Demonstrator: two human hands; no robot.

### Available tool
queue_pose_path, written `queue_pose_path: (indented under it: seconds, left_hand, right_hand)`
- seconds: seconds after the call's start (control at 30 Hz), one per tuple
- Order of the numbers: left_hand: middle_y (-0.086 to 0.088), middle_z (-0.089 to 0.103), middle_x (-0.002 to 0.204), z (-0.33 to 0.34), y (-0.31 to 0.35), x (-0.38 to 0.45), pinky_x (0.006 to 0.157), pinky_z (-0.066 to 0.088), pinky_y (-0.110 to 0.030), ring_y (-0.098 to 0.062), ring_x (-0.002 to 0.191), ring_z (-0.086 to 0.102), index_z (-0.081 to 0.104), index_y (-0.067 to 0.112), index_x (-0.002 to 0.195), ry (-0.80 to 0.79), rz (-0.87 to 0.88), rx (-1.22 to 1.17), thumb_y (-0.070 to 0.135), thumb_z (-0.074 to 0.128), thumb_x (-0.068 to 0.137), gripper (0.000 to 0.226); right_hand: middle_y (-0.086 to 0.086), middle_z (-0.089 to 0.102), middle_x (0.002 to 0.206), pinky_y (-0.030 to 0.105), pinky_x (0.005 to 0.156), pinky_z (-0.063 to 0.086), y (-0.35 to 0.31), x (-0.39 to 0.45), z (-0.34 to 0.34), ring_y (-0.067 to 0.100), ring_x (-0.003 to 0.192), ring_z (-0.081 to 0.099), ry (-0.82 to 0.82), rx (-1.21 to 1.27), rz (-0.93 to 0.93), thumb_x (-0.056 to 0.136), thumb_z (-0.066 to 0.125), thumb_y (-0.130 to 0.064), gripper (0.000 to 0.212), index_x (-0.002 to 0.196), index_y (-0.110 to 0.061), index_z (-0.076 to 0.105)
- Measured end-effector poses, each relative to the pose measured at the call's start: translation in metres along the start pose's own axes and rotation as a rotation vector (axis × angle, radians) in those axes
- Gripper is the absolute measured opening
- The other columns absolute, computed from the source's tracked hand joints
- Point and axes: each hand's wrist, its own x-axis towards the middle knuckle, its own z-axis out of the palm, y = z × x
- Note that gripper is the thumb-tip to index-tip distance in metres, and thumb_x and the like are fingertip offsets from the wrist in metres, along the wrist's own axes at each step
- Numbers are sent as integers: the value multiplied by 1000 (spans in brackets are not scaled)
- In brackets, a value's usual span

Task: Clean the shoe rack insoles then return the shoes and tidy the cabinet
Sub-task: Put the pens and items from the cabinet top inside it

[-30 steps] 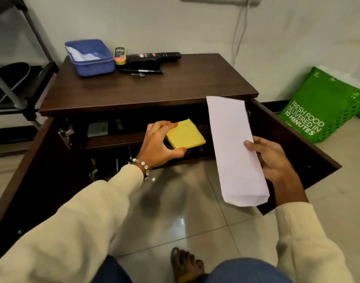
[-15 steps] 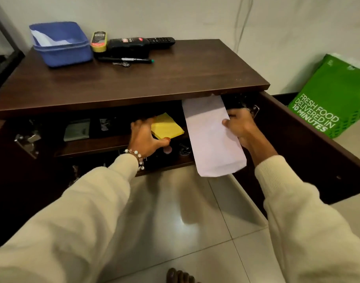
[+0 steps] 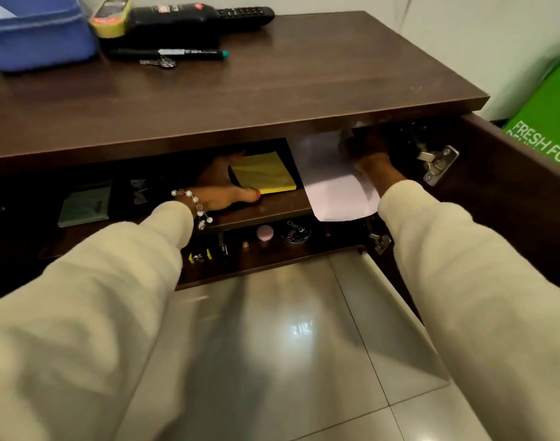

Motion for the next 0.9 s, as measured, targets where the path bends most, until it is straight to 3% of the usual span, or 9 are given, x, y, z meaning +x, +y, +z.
queue_pose_path:
  seconds: [0.03, 0.07, 0.13, 0.17, 0.27, 0.33, 0.47, 0.6, 0.9]
  left_hand:
    - [3, 46, 140, 1, -2, 1, 94, 30, -15, -14, 130, 43, 36, 21, 146, -10, 5, 21, 20, 82, 73, 86]
    - [3, 44, 143, 3, -4, 3, 94, 29, -14, -12, 130, 41, 35, 21, 147, -28, 11, 32, 18, 81, 74, 87]
    - [2, 45, 142, 4, -5, 6, 91, 29, -11, -9, 126, 41, 34, 20, 147, -63, 25, 49, 15, 80, 75, 86]
    - [3, 46, 139, 4, -5, 7, 89, 30, -9, -11, 125, 42, 34, 19, 147, -80, 32, 61, 15, 79, 75, 85]
    - [4, 44, 140, 5, -4, 10, 90, 30, -8, -17, 129, 41, 31, 20, 148, -106, 31, 94, 16, 78, 76, 86]
    - [0, 37, 149, 5, -2, 9, 95, 29, -17, -19, 134, 38, 25, 23, 151, -113, 6, 122, 19, 78, 77, 91]
    - [3, 35, 149, 7, -2, 3, 94, 29, -18, -17, 134, 36, 31, 29, 148, -90, -17, 74, 24, 78, 77, 85]
    - [5, 27, 151, 9, -1, -1, 94, 29, -17, -16, 136, 32, 39, 29, 145, -47, -13, 103, 30, 77, 78, 77]
    - [5, 20, 158, 8, 8, 1, 98, 23, -17, -19, 142, 26, 27, 30, 150, -112, -30, 174, 29, 71, 83, 80]
  right_hand:
    - [8, 53, 136, 2, 87, 30, -11, -9, -1, 18, 129, 45, -170, 41, 43, 103, 26, -7, 40, 132, -11, 52]
    - [21, 42, 142, 13, 99, 31, -5, 3, 11, 32, 132, 38, -89, -36, -127, 103, 29, -9, 38, 139, -2, 39]
    - [24, 37, 143, 37, 107, 28, -9, 5, 9, 38, 131, 36, -74, -51, -163, 104, 27, -12, 40, 142, -1, 31]
    - [23, 35, 144, 40, 108, 27, -12, 1, 5, 38, 132, 35, -67, -63, -149, 104, 25, -12, 40, 143, -2, 29]
    - [20, 30, 149, 43, 112, 24, -15, -3, 11, 38, 136, 30, -21, -41, -234, 104, 25, -15, 43, 146, -6, 25]
    - [22, 40, 143, 45, 108, 29, -18, -7, 8, 39, 131, 39, 4, 54, -173, 103, 30, -19, 40, 140, -5, 38]
    - [19, 56, 128, 48, 97, 43, -26, -40, 10, 38, 118, 51, -74, 23, -308, 97, 45, -25, 34, 127, -11, 56]
    - [17, 57, 129, 42, 97, 45, -12, -52, 15, 36, 118, 51, -95, 81, -372, 97, 47, -23, 35, 127, -9, 55]
    - [18, 51, 133, 38, 99, 39, -16, -53, 22, 33, 123, 45, -54, 120, -437, 97, 42, -7, 34, 129, -1, 51]
